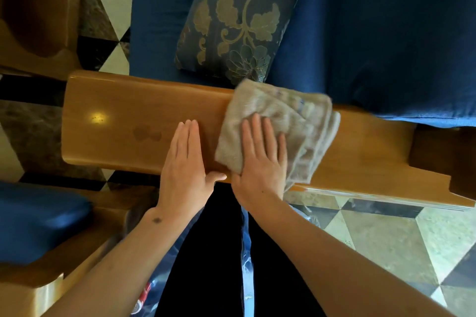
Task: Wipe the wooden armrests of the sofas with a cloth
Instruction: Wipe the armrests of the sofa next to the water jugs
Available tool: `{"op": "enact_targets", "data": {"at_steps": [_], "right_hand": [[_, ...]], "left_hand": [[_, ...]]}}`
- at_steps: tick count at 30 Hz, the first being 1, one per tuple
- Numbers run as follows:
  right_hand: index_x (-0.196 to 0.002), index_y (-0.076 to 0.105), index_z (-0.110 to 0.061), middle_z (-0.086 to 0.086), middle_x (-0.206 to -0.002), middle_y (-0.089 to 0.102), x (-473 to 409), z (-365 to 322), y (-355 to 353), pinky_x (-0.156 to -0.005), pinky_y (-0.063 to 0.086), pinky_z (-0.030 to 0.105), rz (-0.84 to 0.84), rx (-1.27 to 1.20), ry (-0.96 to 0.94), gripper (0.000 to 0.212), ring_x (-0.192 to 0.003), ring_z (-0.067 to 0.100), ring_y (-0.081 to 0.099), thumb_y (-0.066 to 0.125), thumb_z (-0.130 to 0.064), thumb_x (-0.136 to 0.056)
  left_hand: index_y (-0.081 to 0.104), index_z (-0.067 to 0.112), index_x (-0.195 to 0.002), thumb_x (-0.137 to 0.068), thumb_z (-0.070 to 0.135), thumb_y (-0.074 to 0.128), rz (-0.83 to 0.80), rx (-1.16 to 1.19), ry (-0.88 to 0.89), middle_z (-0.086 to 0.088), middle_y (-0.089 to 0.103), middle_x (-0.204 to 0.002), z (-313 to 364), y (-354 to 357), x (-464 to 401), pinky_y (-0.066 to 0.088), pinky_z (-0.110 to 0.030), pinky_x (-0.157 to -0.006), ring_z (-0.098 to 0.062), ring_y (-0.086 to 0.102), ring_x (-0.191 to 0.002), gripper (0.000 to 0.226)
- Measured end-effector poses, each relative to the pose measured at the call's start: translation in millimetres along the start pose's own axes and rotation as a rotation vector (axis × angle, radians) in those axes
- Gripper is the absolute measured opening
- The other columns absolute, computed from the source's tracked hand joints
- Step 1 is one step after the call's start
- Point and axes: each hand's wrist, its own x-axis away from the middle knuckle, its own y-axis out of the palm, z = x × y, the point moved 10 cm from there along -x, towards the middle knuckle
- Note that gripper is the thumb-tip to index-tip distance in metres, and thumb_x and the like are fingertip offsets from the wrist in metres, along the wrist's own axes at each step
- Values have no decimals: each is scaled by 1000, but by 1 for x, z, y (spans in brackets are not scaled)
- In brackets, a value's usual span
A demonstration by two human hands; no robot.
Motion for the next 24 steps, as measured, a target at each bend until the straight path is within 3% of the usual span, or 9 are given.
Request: {"op": "enact_targets", "data": {"at_steps": [4,7,10,14,18,21,24], "right_hand": [[-164,24,-14,4,-173,16,7,-19,4,-130,1,48,-64,-2,-431,85,-161,26,9,58,-44,-93],[-163,31,-15,3,-172,24,17,-4,3,-130,8,51,-106,16,-709,81,-160,25,15,61,-43,-92],[-161,37,-21,0,-170,28,23,31,-5,-129,12,52,-109,39,-777,81,-159,22,19,69,-43,-90],[-162,27,-24,1,-170,26,24,93,-15,-129,8,52,-38,94,-412,95,-160,24,17,73,-44,-82],[-158,41,-17,5,-167,34,30,101,-28,-129,10,49,154,-51,218,75,-157,28,26,52,-38,-87],[-161,33,-18,4,-171,26,19,65,-24,-129,4,48,217,-264,678,76,-159,26,18,55,-38,-92],[-165,21,-18,4,-174,13,1,19,-10,-126,-10,44,161,-350,759,81,-161,27,9,50,-42,-93]], "left_hand": [[20,-7,-157,-72,37,90,27,22,18,-29,32,-160,-1,-4,3,25,-42,-121,-41,30,-151,119],[11,-2,-160,-73,32,91,-16,-6,55,-26,26,-163,2,-2,3,21,-41,-122,-39,22,-154,123],[9,2,-160,-71,47,89,-52,-45,75,-22,25,-165,5,-2,3,21,-42,-123,-36,20,-156,129],[7,5,-160,-71,54,86,-58,-98,69,-22,24,-166,11,-5,1,25,-46,-124,-38,21,-155,129],[11,7,-160,-66,57,88,-59,-121,6,-19,30,-164,8,2,-2,19,-44,-121,-39,26,-153,131],[9,14,-158,-61,63,87,-43,-100,-77,-14,32,-164,-2,5,-2,14,-43,-120,-36,26,-154,134],[15,13,-158,-70,60,84,-14,-67,-100,-12,33,-164,-7,0,-2,15,-44,-121,-33,25,-154,121]]}}
